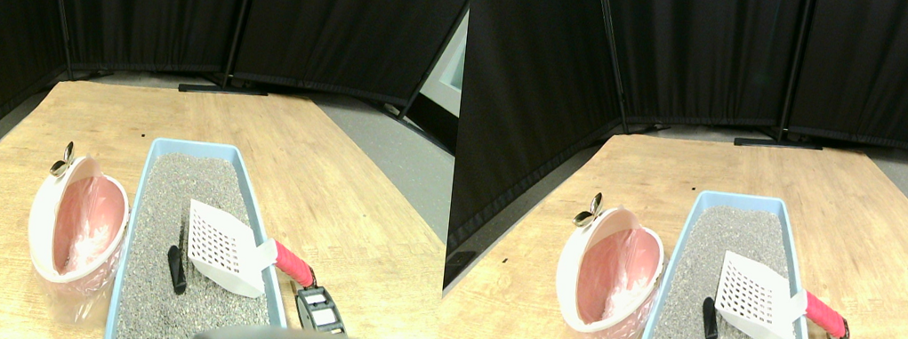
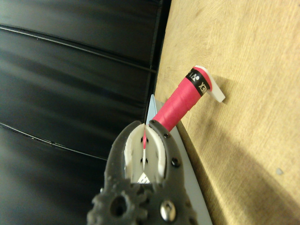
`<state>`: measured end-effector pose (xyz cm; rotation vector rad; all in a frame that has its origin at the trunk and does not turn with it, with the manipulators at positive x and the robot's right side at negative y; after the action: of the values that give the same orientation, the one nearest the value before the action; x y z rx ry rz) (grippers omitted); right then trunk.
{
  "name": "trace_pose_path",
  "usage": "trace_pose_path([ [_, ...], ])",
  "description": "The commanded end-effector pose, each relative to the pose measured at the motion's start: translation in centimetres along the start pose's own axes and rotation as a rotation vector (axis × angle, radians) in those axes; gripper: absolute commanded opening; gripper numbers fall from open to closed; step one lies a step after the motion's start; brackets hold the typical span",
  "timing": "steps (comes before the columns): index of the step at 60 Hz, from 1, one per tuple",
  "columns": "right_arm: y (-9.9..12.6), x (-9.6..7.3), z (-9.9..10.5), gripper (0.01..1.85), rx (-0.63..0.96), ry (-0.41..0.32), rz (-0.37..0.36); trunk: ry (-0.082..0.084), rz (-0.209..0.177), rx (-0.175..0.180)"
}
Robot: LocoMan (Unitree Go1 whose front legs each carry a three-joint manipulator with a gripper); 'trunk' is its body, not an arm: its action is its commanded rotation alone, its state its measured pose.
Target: Scoop (unimanual)
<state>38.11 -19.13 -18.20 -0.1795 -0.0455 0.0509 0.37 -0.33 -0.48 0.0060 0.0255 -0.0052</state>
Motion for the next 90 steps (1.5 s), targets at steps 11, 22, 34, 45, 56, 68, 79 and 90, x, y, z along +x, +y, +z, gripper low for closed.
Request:
trace_pose_path([
  [11,-0.1,-0.1,0.8,0.44,0.005,-0.067,0.002,0.000,0.005,-0.003],
  [22,-0.2,0.0,0.8,0.45,0.015,-0.075,0.000,0.002,0.000,0.001],
  [34,-0.5,0.7,0.3,0.52,0.071,-0.167,0.043,0.008,-0.007,0.000],
  [45,-0.5,1.4,0.3,0.74,0.169,-0.172,0.057,0.013,-0.012,-0.001],
  [56,-0.5,1.9,0.0,0.87,0.192,-0.158,0.075,0.015,-0.015,-0.006],
  [68,-0.4,2.7,-0.2,0.85,0.186,-0.152,0.069,0.020,-0.012,-0.016],
  [79,-0.2,3.8,-0.4,0.82,0.187,-0.142,0.067,0.026,-0.008,-0.023],
  [90,-0.2,4.6,-0.9,0.82,0.184,-0.126,0.044,0.029,-0.005,-0.029],
])
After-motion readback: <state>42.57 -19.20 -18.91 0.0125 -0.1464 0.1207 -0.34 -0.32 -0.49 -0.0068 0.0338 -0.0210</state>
